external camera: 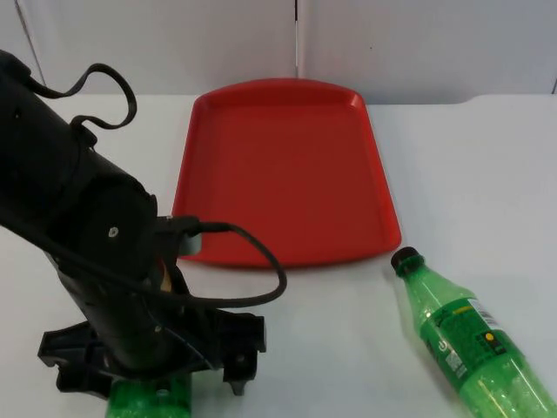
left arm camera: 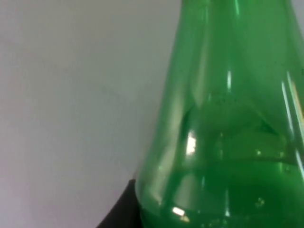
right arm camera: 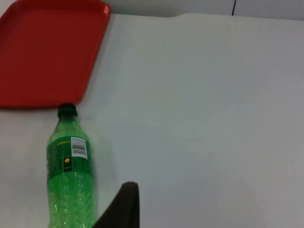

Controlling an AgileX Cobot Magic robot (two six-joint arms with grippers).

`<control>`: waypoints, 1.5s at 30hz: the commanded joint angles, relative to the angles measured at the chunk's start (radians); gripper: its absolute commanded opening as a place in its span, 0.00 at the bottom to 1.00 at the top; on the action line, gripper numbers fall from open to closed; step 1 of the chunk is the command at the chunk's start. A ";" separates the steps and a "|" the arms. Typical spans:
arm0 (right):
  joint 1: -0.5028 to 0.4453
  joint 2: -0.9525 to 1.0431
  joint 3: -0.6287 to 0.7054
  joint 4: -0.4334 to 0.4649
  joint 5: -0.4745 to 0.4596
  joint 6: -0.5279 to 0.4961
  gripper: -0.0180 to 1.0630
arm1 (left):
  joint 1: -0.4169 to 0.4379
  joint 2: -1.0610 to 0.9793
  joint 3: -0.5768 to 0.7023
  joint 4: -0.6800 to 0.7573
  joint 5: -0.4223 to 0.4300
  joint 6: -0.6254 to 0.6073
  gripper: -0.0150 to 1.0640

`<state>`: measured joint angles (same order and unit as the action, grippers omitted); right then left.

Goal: Place the bottle upright on the tray.

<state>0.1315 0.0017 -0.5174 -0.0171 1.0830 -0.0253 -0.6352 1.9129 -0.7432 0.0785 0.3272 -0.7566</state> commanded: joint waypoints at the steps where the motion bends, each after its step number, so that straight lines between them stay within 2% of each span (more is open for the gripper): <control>1: -0.008 -0.002 0.002 -0.003 -0.006 -0.009 0.99 | -0.003 0.002 0.000 0.004 0.000 0.000 0.98; 3: -0.008 -0.002 0.002 -0.003 -0.006 -0.009 0.99 | -0.003 0.002 0.000 0.004 0.002 0.000 0.94; 4: -0.008 -0.002 0.002 -0.003 -0.006 -0.009 0.99 | -0.003 0.002 0.000 0.004 0.002 0.000 0.88; 5: -0.008 -0.002 0.002 -0.003 -0.006 -0.009 0.99 | -0.003 0.002 0.000 0.004 0.002 0.000 0.88; 9: -0.008 -0.002 0.002 -0.003 -0.006 -0.009 0.99 | -0.003 0.002 0.000 0.004 0.006 0.000 0.66; 10: -0.008 -0.002 0.002 -0.003 -0.006 -0.009 0.99 | -0.003 0.002 0.000 0.004 0.006 0.000 0.66; 12: -0.008 -0.002 0.002 -0.003 -0.006 -0.009 0.99 | -0.003 0.002 0.000 0.004 0.006 -0.002 0.47; 15: -0.008 -0.002 0.002 -0.003 -0.006 -0.009 0.99 | -0.003 0.002 0.000 0.004 0.008 -0.003 0.13; 16: -0.008 -0.002 0.002 -0.003 -0.006 -0.009 0.99 | -0.003 0.002 0.000 0.004 0.008 -0.003 0.13; 17: -0.008 -0.002 0.002 -0.001 -0.006 -0.009 0.99 | -0.003 0.002 0.000 0.004 0.009 -0.003 0.04; 18: -0.008 -0.002 0.002 -0.001 -0.006 -0.009 0.99 | -0.003 0.002 0.000 0.002 0.011 -0.003 0.01; 31: -0.008 -0.002 0.002 -0.001 -0.006 -0.009 0.99 | -0.003 -0.040 0.000 -0.011 0.035 0.005 0.01; 41: -0.008 -0.002 0.002 -0.001 -0.006 -0.009 0.99 | -0.003 -0.294 -0.006 -0.010 0.043 0.093 0.01; 45: -0.008 -0.002 0.002 -0.001 -0.006 -0.009 0.99 | -0.003 -0.408 -0.088 -0.008 0.043 0.197 0.01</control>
<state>0.1315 0.0017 -0.5174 -0.0171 1.0830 -0.0253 -0.6352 1.5565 -0.7901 0.0753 0.3774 -0.6120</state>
